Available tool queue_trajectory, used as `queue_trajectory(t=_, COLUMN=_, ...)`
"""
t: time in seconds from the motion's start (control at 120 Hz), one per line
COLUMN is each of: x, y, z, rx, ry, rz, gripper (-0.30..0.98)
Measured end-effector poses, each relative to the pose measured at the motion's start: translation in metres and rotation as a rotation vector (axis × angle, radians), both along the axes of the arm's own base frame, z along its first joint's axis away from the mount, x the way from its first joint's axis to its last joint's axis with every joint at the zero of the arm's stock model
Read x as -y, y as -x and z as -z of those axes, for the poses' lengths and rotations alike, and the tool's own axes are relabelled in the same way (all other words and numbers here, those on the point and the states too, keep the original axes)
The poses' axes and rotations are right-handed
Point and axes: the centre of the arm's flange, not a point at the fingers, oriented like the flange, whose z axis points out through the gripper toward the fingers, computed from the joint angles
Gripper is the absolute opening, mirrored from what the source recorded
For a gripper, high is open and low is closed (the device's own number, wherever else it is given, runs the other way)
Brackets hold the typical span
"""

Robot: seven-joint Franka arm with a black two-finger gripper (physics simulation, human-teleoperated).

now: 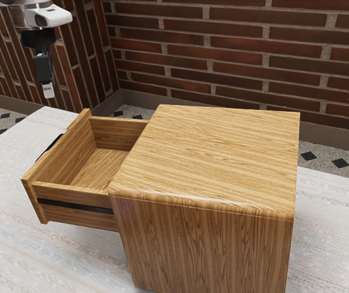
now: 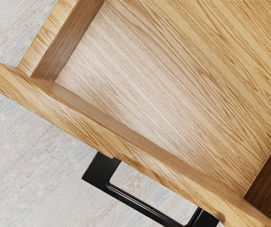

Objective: Push the drawer handle with one arm to close the drawer

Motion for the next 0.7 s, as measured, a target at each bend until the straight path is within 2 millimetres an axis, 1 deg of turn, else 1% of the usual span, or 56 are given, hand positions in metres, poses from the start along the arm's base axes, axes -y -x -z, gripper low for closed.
queue_trajectory(t=0.208, x=-0.001, y=0.0, z=0.0, rx=0.0, ry=0.0, rz=-0.002, gripper=0.68)
queue_trajectory(t=0.225, x=0.0, y=0.002, z=-0.006, rx=0.011, ry=-0.002, rz=-0.001, gripper=0.68)
queue_trajectory(t=0.258, x=0.003, y=0.013, z=-0.035, rx=0.066, ry=-0.009, rz=0.002, gripper=0.68)
queue_trajectory(t=0.275, x=0.005, y=0.023, z=-0.052, rx=0.098, ry=-0.012, rz=0.004, gripper=0.68)
queue_trajectory(t=0.317, x=0.012, y=0.059, z=-0.099, rx=0.175, ry=-0.018, rz=0.012, gripper=0.68)
queue_trajectory(t=0.342, x=0.014, y=0.079, z=-0.117, rx=0.198, ry=-0.019, rz=0.017, gripper=0.68)
queue_trajectory(t=0.358, x=0.014, y=0.092, z=-0.124, rx=0.202, ry=-0.018, rz=0.022, gripper=0.68)
queue_trajectory(t=0.408, x=0.011, y=0.127, z=-0.131, rx=0.19, ry=-0.012, rz=0.037, gripper=0.68)
queue_trajectory(t=0.442, x=0.013, y=0.156, z=-0.133, rx=0.18, ry=-0.01, rz=0.046, gripper=0.68)
queue_trajectory(t=0.525, x=0.028, y=0.216, z=-0.141, rx=0.183, ry=-0.045, rz=0.082, gripper=0.68)
queue_trajectory(t=0.575, x=0.042, y=0.254, z=-0.158, rx=0.225, ry=-0.071, rz=0.107, gripper=0.69)
queue_trajectory(t=0.633, x=0.048, y=0.308, z=-0.18, rx=0.284, ry=-0.089, rz=0.117, gripper=0.69)
queue_trajectory(t=0.667, x=0.048, y=0.325, z=-0.181, rx=0.284, ry=-0.093, rz=0.118, gripper=0.69)
queue_trajectory(t=0.7, x=0.038, y=0.327, z=-0.164, rx=0.233, ry=-0.095, rz=0.103, gripper=0.69)
